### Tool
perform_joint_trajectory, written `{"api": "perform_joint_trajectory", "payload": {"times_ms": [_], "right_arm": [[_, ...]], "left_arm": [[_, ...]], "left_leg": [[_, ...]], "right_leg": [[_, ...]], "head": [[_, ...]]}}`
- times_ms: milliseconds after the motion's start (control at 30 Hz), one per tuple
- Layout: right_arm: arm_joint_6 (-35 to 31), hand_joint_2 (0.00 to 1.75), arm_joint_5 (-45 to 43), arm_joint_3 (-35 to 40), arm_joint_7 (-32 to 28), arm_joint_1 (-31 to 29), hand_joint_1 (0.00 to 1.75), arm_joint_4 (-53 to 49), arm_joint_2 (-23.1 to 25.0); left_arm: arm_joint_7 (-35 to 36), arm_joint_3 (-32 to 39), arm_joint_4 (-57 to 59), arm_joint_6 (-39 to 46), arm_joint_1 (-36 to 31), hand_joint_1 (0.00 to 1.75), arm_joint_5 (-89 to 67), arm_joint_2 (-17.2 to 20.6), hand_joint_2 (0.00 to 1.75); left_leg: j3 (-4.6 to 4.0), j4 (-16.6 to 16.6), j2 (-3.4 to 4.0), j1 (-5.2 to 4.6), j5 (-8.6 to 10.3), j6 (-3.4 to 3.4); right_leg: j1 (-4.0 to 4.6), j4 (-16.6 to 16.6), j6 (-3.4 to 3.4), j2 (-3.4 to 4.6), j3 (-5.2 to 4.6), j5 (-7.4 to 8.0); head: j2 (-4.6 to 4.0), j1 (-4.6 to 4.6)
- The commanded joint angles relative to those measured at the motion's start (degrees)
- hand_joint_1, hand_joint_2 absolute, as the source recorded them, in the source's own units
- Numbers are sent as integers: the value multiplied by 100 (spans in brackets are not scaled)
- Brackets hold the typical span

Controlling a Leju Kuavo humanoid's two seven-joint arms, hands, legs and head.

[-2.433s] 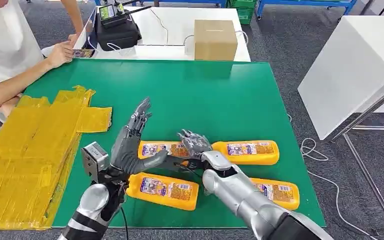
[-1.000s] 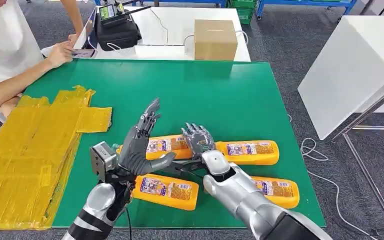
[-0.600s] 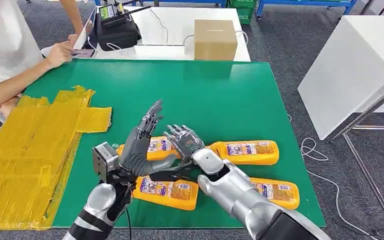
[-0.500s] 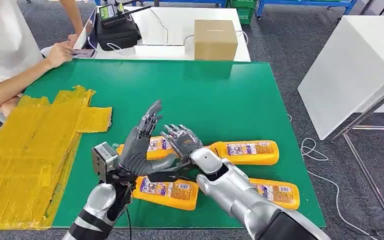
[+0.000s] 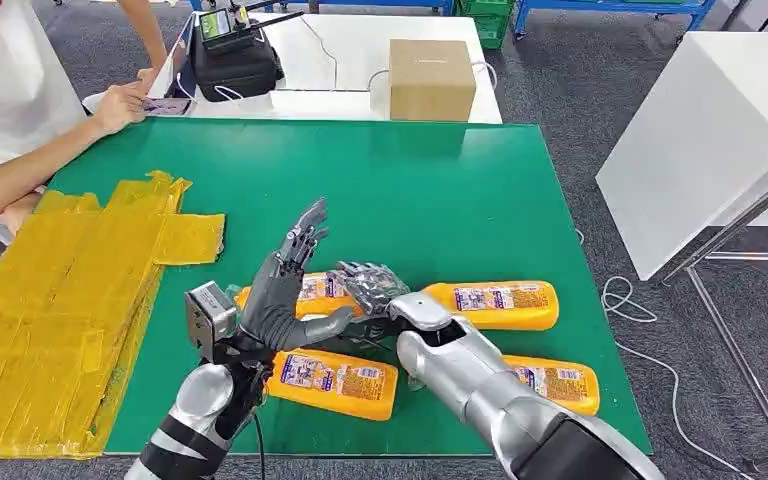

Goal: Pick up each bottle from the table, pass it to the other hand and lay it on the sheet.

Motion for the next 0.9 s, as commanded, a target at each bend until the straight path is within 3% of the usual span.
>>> {"api": "perform_joint_trajectory", "payload": {"times_ms": [33, 433, 900], "right_arm": [[410, 175, -132, -580, 76, -289, 0, 357, -114], [245, 175, 0, -453, 63, -230, 0, 380, -207], [-626, 175, 1216, 513, 689, -53, 0, 407, -6]], "left_arm": [[6, -255, 557, -48, -414, 0, 38, 60, 175], [-35, -428, 640, -126, -552, 0, 76, 21, 175], [-29, -299, 618, -44, -420, 0, 103, 5, 175]], "left_leg": [[10, -1, -2, 2, -5, -11], [12, 1, -3, 3, -4, -13], [17, 0, 5, 5, -8, -14]], "right_leg": [[1, -1, -4, -6, 21, -5], [3, -2, -4, -9, 24, -5], [5, -3, -5, -1, 28, -6]], "head": [[0, 2], [0, 2], [0, 2]]}}
